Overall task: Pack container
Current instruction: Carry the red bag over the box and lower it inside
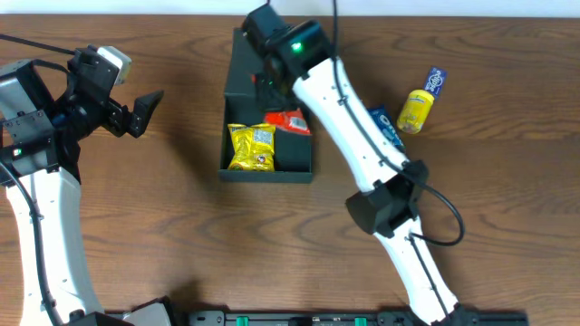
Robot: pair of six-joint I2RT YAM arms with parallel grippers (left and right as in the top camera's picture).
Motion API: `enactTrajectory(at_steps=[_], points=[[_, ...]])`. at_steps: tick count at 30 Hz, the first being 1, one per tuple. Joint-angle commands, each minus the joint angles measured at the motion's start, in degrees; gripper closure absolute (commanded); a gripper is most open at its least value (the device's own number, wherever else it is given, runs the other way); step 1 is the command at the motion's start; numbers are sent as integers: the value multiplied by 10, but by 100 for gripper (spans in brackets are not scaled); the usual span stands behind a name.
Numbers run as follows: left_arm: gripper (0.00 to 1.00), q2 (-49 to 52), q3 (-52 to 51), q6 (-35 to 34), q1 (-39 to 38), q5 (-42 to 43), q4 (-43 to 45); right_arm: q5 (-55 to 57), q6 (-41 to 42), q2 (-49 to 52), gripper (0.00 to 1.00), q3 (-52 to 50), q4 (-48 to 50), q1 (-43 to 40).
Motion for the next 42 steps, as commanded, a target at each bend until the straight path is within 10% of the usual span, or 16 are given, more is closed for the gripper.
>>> enactTrajectory(at_steps=[1, 42], points=[[5, 5, 3, -6, 1, 9, 2, 1, 33, -29, 99, 13, -9, 13], [5, 5, 3, -6, 1, 9, 17, -5, 76, -28, 99, -72, 30, 80]])
